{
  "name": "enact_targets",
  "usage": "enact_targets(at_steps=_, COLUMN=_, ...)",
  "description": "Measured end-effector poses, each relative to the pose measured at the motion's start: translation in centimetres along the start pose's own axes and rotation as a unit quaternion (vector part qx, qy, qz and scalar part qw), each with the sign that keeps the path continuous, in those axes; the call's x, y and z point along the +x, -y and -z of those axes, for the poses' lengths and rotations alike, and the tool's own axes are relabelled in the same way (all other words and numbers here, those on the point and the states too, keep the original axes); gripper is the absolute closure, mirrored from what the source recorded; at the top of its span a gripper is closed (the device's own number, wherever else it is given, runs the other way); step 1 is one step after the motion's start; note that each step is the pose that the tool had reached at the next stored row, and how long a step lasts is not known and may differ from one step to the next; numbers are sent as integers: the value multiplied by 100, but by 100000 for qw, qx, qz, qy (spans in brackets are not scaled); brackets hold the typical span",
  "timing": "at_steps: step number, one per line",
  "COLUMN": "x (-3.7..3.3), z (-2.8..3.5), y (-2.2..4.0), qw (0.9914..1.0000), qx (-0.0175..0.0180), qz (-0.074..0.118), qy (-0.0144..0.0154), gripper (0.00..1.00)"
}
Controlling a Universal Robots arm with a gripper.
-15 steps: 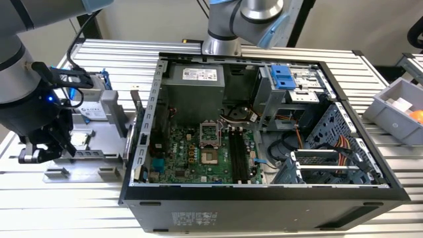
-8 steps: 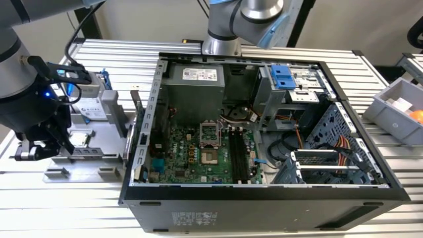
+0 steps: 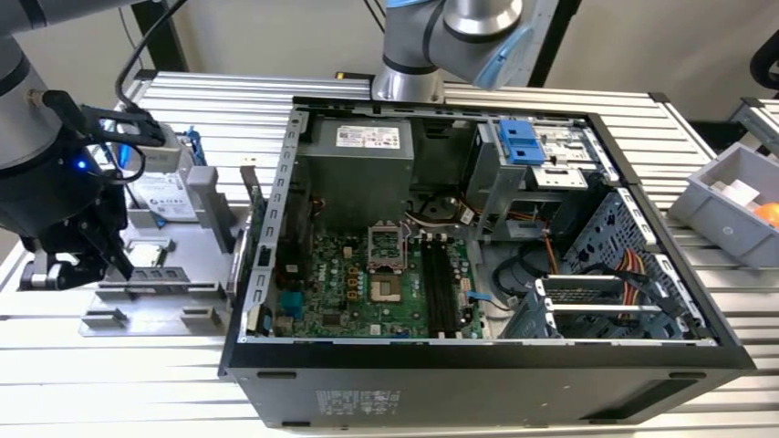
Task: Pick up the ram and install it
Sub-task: 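Pick up the ram and move it above insertion slot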
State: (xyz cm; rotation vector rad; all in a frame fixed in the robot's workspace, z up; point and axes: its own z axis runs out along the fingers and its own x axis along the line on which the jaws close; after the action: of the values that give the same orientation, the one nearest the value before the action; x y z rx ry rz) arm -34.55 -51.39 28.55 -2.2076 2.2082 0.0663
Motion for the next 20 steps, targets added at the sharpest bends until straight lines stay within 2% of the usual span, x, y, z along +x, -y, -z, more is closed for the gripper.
enact_targets(at_steps=20, x=-8, z=197, y=-3, qw=100000, qx=-5, qz=1, qy=-5, gripper=100)
